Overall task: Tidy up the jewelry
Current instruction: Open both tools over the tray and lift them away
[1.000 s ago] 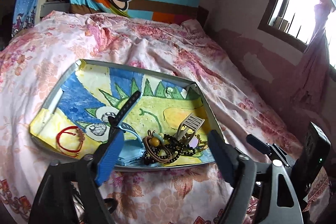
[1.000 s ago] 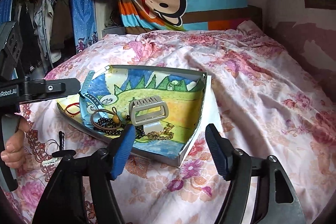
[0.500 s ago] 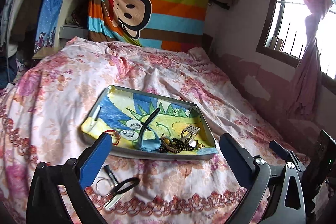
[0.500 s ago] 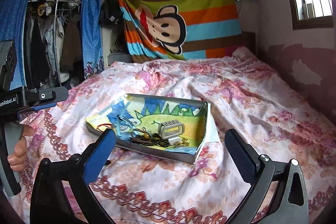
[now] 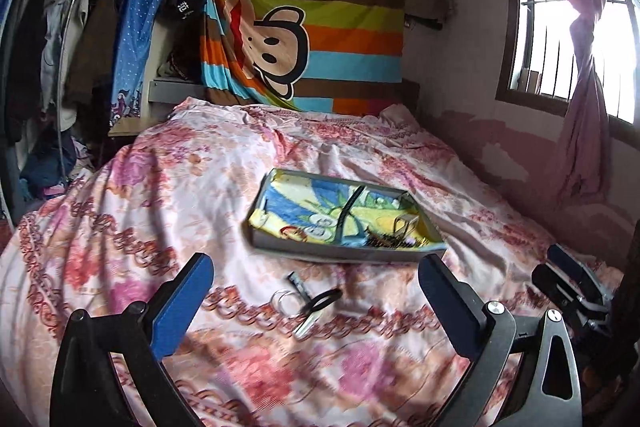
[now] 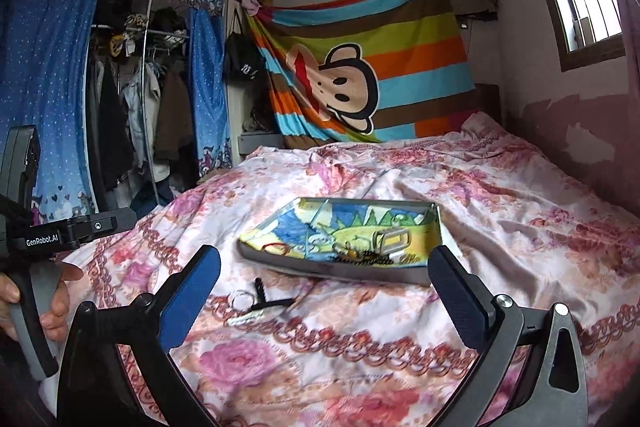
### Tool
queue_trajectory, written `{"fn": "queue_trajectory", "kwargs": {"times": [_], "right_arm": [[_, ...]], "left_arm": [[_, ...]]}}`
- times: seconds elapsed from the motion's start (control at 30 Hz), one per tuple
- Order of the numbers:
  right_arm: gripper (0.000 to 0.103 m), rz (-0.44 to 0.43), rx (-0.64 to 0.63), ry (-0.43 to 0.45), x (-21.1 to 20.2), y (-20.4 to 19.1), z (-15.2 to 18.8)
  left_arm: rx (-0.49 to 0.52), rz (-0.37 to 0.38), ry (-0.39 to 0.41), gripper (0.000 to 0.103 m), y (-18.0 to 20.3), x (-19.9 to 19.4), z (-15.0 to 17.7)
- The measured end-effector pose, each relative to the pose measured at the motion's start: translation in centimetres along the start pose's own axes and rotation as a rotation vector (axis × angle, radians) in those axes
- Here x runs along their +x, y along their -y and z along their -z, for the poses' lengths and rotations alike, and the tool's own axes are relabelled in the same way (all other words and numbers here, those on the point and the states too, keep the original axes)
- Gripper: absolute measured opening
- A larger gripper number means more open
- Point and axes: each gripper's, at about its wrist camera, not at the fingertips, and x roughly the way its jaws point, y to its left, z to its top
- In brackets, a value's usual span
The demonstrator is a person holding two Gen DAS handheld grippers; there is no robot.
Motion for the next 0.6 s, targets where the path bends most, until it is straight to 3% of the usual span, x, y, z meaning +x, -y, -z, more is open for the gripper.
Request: {"fn": "queue_trajectory", "kwargs": {"times": [0.33,0.6], "right_arm": [[0.102,-0.009,-0.002,-0.149,0.2,-2.0,5.0],[0.102,0.003,-0.019,-0.22,1.8,-2.3,6.9]], "left_arm": [[0.023,-0.02,-0.097,0.103,-3.2,-0.4,5.4],[0.082,-0.08,-0.149,0.103,-3.3,0.3,7.2]]}}
